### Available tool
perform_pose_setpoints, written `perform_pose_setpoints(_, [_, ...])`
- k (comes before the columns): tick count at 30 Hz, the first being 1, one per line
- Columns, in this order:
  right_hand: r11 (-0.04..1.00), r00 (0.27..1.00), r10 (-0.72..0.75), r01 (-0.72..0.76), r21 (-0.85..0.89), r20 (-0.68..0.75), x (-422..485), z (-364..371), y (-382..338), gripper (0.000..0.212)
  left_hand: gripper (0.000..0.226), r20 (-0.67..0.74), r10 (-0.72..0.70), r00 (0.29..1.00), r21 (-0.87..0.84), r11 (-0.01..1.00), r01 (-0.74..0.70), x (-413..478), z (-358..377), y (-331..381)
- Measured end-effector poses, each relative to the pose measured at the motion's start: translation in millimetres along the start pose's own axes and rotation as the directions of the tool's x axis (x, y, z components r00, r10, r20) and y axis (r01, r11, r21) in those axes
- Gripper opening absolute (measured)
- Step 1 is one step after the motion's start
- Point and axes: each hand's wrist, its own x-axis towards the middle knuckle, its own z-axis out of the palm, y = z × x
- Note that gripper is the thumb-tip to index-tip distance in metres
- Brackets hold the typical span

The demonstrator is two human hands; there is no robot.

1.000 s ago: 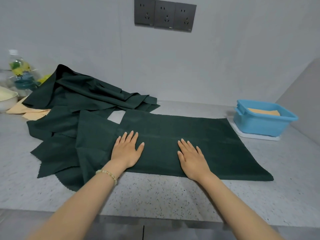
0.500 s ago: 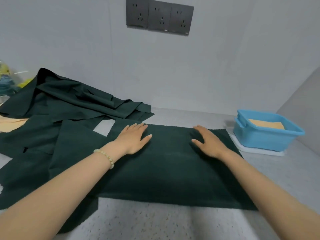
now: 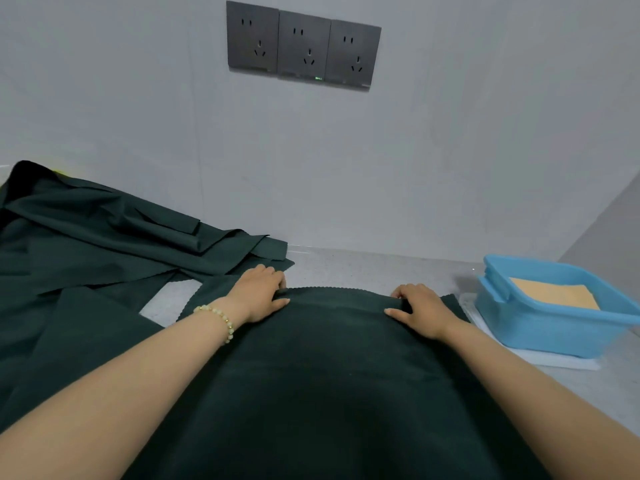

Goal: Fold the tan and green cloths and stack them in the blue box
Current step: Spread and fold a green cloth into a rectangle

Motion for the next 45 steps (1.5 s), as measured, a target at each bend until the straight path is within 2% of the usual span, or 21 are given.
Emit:
perform_pose_setpoints(3, [0.993,0.993,-0.097,0.092,-0.073,-0.069,-10.9,-4.4,-1.6,0.027,0.03,-0.04,0.072,0.997,0.047,0.996,-0.07,-8.4,-8.1,-1.1])
perform_pose_setpoints(7, [0.975,0.951,-0.218,0.204,-0.085,-0.219,-38.0,-19.0,-7.5,0.025,0.033,-0.236,0.199,0.951,0.1,0.979,-0.18,-33.6,-21.8,-5.6])
perform_pose_setpoints(10, [0.97,0.918,-0.243,0.237,-0.059,-0.313,-72.6,-33.9,-15.9,0.018,0.031,-0.317,0.265,0.911,0.03,0.962,-0.27,-64.7,-37.3,-4.6])
perform_pose_setpoints(12, [0.97,0.899,-0.239,0.238,-0.048,-0.366,-99.9,-39.7,-22.4,0.015,0.031,-0.339,0.354,0.872,0.064,0.933,-0.354,-89.1,-48.5,1.9])
perform_pose_setpoints(14, [0.968,0.885,-0.247,0.24,-0.068,-0.394,-126.2,-43.1,-27.8,0.012,0.028,-0.385,0.464,0.798,0.185,0.886,-0.426,-112.0,-57.5,10.8])
perform_pose_setpoints(16, [0.961,0.871,-0.277,0.259,-0.099,-0.405,-155.8,-45.1,-33.7,0.009,0.028,-0.392,0.524,0.757,0.244,0.852,-0.463,-138.9,-65.0,21.6])
perform_pose_setpoints(22, [0.935,0.849,-0.356,0.323,-0.149,-0.391,-225.0,-33.9,-41.5,0.021,0.036,-0.421,0.579,0.698,0.282,0.816,-0.505,-203.8,-65.8,46.9])
perform_pose_setpoints(25, [0.924,0.845,-0.381,0.356,-0.136,-0.375,-249.6,-22.2,-44.4,0.026,0.035,-0.439,0.563,0.701,0.261,0.826,-0.5,-229.6,-57.9,55.8])
perform_pose_setpoints(28, [0.935,0.868,-0.354,0.343,-0.097,-0.348,-265.6,-11.4,-45.1,0.023,0.012,-0.427,0.534,0.73,0.205,0.843,-0.497,-245.2,-45.9,60.7])
perform_pose_setpoints(31, [0.952,0.897,-0.299,0.305,-0.033,-0.326,-275.1,-4.3,-46.6,0.024,0.033,-0.299,0.384,0.874,0.027,0.918,-0.395,-253.2,-31.7,61.8])
perform_pose_setpoints(33, [0.954,0.911,-0.289,0.301,-0.006,-0.295,-277.9,-1.1,-50.9,0.033,0.045,-0.216,0.317,0.923,-0.082,0.936,-0.341,-255.3,-21.7,62.8])
perform_pose_setpoints(38, [0.946,0.909,-0.303,0.323,0.026,-0.286,-277.3,7.7,-73.3,0.032,0.042,-0.129,0.29,0.948,-0.201,0.929,-0.311,-253.3,-14.1,72.6])
perform_pose_setpoints(45, [0.918,0.896,-0.344,0.384,0.1,-0.282,-267.4,17.0,-97.6,0.024,0.036,-0.134,0.296,0.946,-0.194,0.928,-0.318,-249.8,-14.4,77.1])
